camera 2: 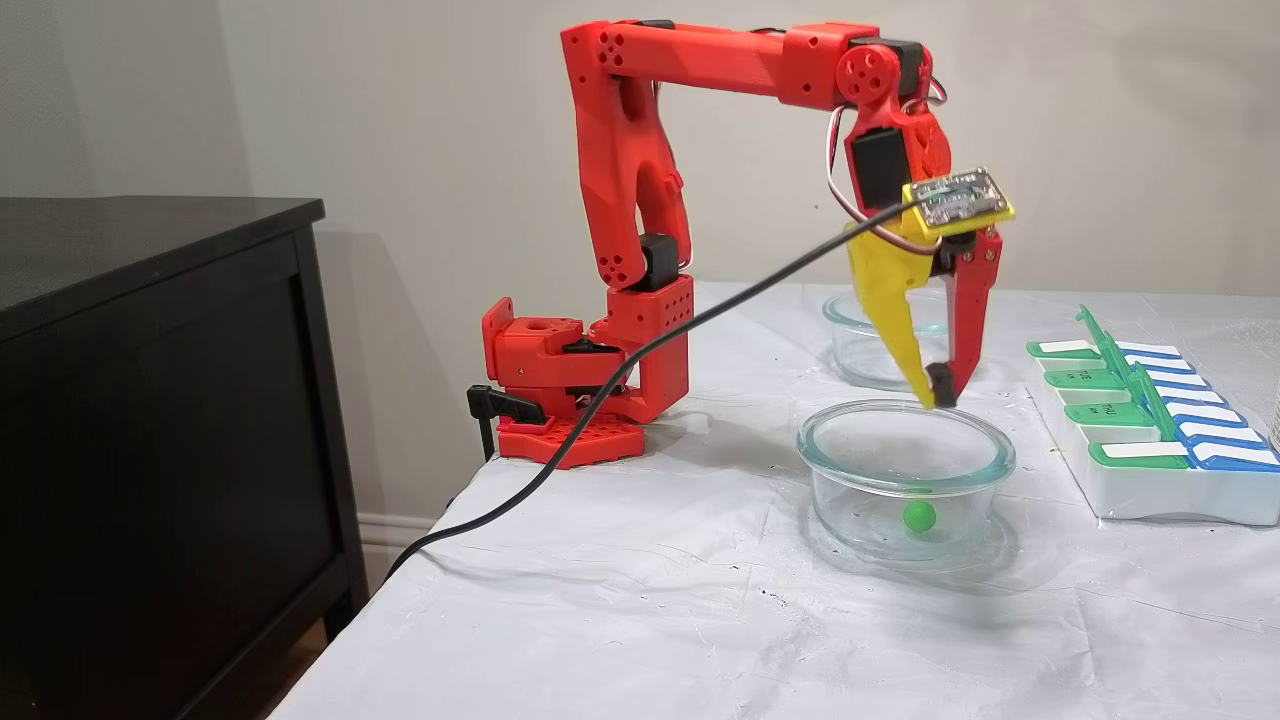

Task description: Sort medicines into box.

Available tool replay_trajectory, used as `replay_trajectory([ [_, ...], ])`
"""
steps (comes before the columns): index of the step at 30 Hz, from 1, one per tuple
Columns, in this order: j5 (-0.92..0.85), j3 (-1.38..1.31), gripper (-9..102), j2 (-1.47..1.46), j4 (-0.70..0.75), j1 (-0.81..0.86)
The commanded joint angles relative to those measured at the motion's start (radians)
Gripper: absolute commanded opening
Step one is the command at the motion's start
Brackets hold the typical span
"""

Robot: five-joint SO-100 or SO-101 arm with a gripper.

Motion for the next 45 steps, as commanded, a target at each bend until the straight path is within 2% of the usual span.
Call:
replay_trajectory([
  [1,-0.014,-0.003,1,0.02,-0.017,0.025],
  [5,-0.011,0.014,13,0.015,-0.037,0.046],
  [8,-0.02,0.037,15,0.008,-0.058,0.049],
  [19,-0.095,0.118,18,-0.037,-0.164,0.109],
  [45,-0.268,0.15,17,-0.067,-0.192,0.161],
])
